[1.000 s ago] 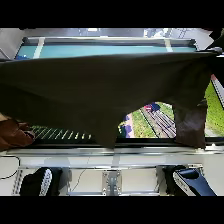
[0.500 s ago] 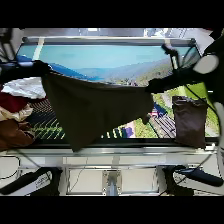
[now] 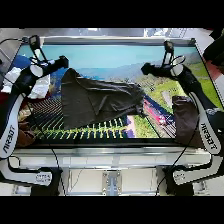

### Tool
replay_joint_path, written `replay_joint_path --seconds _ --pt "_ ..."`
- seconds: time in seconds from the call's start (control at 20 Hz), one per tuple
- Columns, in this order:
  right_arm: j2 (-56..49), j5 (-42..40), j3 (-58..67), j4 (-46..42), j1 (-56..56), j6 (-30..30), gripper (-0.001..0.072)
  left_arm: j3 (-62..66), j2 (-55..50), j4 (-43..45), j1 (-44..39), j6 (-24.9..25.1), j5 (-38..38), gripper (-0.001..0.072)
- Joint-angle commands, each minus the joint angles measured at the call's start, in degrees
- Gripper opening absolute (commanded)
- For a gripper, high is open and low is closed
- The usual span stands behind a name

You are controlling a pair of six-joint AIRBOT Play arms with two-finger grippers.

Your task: Fold the shirts.

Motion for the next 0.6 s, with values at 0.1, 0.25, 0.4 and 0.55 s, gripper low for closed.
replay_joint_path --seconds 0.1,0.25,0.4,0.55 --pt "6.14 27.87 5.64 -9.99 -11.13 -0.13 0.0439 -5.86 13.73 0.98 12.04 -3.58 -22.69 0.0694" --pt "10.1 36.81 2.62 -9.7 -15.85 -2.54 0.0382 -26.4 26.97 0.81 15.98 -11.41 -25.0 0.0694" --pt "12.66 37.18 0.15 -8.63 -16.55 -2.67 0.0383 -47.5 40.04 0.02 16.41 -24.3 -23.34 0.0694" --pt "13.03 37.2 0.15 -3.32 -16.57 -4.2 0.0383 -57.42 46.64 -4.66 16.41 -24.06 -27.32 0.0692"
